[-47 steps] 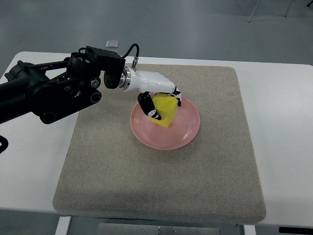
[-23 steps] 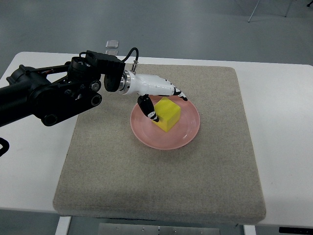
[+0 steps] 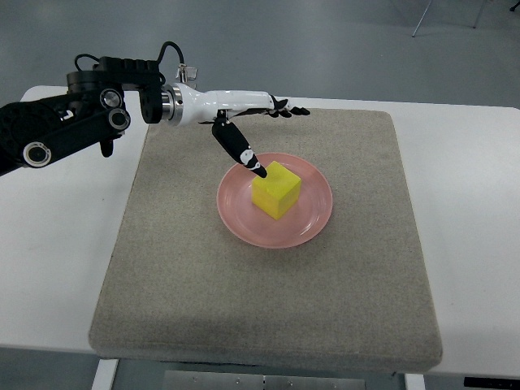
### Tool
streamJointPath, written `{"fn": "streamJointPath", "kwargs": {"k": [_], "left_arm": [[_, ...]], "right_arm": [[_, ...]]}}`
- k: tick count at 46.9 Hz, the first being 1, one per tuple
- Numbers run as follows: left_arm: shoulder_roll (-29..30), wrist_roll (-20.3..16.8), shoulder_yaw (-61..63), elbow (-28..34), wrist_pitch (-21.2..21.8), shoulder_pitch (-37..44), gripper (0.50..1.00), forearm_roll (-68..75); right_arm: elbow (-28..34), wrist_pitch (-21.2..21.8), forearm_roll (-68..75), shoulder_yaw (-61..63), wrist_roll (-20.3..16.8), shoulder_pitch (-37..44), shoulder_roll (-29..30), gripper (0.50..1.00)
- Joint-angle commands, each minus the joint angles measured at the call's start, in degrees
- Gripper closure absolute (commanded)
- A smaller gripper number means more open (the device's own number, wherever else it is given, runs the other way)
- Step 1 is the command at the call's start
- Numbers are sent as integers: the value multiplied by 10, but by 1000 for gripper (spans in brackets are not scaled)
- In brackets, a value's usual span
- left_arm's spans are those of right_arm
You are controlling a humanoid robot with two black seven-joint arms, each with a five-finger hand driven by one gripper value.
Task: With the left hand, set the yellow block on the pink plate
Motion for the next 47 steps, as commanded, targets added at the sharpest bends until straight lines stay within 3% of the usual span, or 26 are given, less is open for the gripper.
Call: {"fn": "streamJointPath", "kwargs": {"k": [1,10,20,30,47], "left_arm": [[12,0,-12,22,1,8,501,-49],[6,2,-27,134,-3,13,501,-156],[6,4,-27,224,-22,39,501,-367],[4,7,-28,280,-94,90,504,-523],[-38,12,-40,344,-130,112,504,-685]], "right_arm": [[0,0,0,0,0,0,0,576],[0,0,0,0,0,0,0,576],[0,0,0,0,0,0,0,576],[0,0,0,0,0,0,0,576],[0,0,0,0,0,0,0,576]]}}
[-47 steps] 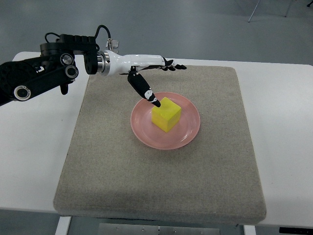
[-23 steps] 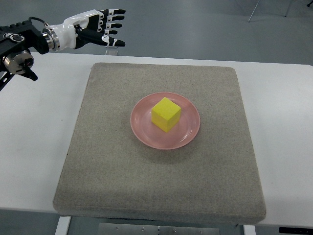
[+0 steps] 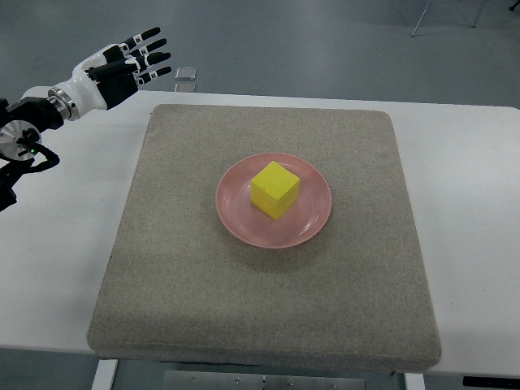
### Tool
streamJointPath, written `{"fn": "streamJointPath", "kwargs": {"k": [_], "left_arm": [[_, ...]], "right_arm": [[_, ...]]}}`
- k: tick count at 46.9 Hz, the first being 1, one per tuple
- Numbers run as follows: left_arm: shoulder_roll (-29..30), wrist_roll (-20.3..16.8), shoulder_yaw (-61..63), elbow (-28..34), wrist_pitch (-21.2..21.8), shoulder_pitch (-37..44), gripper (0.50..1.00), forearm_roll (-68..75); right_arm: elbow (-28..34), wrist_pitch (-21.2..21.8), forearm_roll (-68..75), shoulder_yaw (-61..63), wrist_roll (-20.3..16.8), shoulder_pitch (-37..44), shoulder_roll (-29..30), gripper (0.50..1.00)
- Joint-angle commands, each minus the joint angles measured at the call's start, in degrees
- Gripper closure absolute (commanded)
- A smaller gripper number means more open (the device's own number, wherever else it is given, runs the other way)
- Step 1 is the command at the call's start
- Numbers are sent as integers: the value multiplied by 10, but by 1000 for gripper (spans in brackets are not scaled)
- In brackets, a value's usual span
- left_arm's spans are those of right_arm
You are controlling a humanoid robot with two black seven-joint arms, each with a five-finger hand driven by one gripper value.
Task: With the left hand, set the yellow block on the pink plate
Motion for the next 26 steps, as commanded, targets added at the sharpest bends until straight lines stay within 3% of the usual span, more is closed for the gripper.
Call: {"fn": "streamJointPath", "kwargs": {"k": [1,9,26], "left_arm": [[-1,6,-16,0,-2,-1,504,-19],[-16,67,-63,4,3,3,504,-19],[-17,76,-67,5,3,6,504,-19]], "right_arm": [[0,2,2,3,0,0,0,576],[3,5,1,3,0,-1,0,576],[5,5,3,5,-1,-1,0,576]]}}
